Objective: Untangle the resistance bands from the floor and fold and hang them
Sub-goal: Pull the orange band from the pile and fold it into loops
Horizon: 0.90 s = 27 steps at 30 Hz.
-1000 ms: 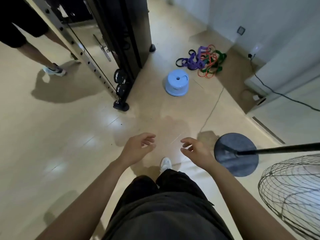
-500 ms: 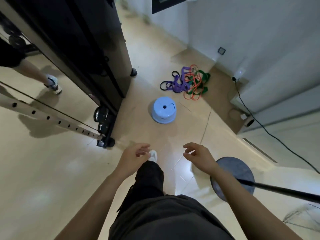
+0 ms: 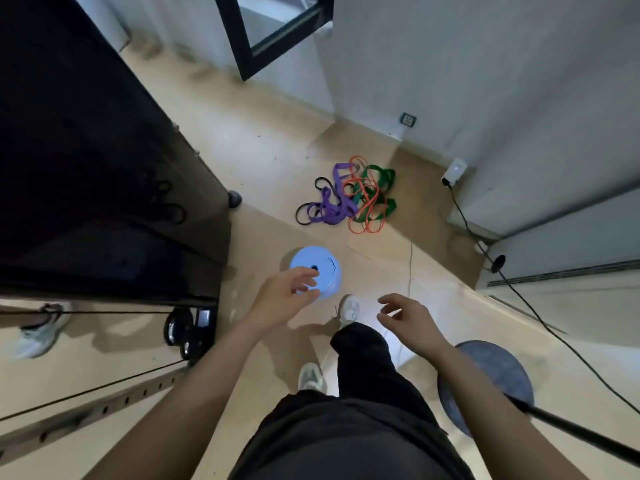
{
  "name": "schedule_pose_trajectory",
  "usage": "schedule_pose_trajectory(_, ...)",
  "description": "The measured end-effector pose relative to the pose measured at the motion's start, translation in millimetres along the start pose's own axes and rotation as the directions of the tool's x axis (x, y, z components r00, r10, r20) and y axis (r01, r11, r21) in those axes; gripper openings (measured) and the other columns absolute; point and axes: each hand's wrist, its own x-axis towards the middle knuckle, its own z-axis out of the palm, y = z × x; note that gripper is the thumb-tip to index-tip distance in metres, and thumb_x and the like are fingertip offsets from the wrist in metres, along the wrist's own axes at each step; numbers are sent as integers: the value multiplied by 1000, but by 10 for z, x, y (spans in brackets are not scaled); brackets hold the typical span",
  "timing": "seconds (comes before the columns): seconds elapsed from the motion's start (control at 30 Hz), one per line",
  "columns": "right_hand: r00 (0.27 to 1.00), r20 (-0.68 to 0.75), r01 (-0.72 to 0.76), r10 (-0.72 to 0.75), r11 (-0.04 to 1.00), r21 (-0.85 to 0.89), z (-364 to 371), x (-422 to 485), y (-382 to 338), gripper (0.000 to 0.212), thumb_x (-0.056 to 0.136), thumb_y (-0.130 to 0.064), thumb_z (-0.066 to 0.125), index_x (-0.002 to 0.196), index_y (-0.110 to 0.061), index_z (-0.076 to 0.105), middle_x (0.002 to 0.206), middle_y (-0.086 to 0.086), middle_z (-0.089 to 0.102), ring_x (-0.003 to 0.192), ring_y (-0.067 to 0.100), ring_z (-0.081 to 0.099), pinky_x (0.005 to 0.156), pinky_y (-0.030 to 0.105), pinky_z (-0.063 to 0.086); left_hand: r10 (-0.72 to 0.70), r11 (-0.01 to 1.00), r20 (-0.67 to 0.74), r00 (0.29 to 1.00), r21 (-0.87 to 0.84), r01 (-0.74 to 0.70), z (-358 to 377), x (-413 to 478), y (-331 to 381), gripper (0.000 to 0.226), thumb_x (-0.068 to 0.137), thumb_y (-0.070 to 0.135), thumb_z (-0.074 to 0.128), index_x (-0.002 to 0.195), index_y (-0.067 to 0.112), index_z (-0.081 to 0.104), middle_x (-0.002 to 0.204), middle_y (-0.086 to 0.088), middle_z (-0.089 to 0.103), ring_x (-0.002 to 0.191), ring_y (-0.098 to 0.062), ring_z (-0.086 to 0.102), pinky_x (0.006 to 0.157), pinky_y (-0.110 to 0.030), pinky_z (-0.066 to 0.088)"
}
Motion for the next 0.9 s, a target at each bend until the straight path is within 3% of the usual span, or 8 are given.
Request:
schedule_pose_trajectory(0.23, 995, 98, 7, -6, 1000, -18, -572, 1223, -255, 32, 90, -29, 67, 122, -25, 66, 105, -7, 70, 86, 11, 68, 79, 26, 51, -55, 998, 51, 997, 32, 53, 9, 1096, 580, 33, 76, 40, 75, 105, 53, 66, 106, 15, 72, 100, 1, 66, 91, -24, 47)
schedule_pose_trajectory(0.53, 999, 43, -10, 10, 1000, -9, -1175, 2588, -853, 28, 91, -27, 67, 119, -25, 67, 104, -5, 70, 84, 13, 67, 78, 28, 51, -33, 995, 65, 997, 93, 26, -576, 2430, 768, 27, 77, 46, 73, 104, 42, 71, 106, 16, 73, 102, -8, 70, 94, -45, 56)
schedule_pose_trajectory(0.67, 995, -21, -98, 99, 994, 40, -1266, 3174, -1064, 28, 91, -28, 68, 119, -25, 66, 105, -5, 69, 86, 16, 68, 79, 32, 54, -42, 993, 147, 988, 119, 24, -950, 3310, 767, 29, 84, 31, 75, 109, 43, 68, 100, 12, 75, 99, -5, 69, 95, -34, 55)
schedule_pose_trajectory(0.77, 976, -91, -189, 199, 976, 109, -1294, 3539, -1250, 27, 90, -27, 69, 117, -25, 66, 105, -3, 70, 85, 16, 69, 79, 32, 54, -46, 988, 288, 957, 157, 0, -1240, 4057, 790, 30, 85, 29, 75, 113, 39, 68, 102, 7, 74, 96, -5, 69, 94, -27, 53)
schedule_pose_trajectory(0.9, 941, -138, -282, 309, 942, 184, -1413, 3920, -1490, 25, 89, -23, 70, 113, -29, 66, 102, -4, 71, 83, 13, 69, 71, 21, 49, -76, 962, 434, 898, 267, -47, -1469, 4988, 980, 32, 83, 32, 77, 113, 30, 70, 100, 8, 74, 93, -8, 69, 84, -14, 50)
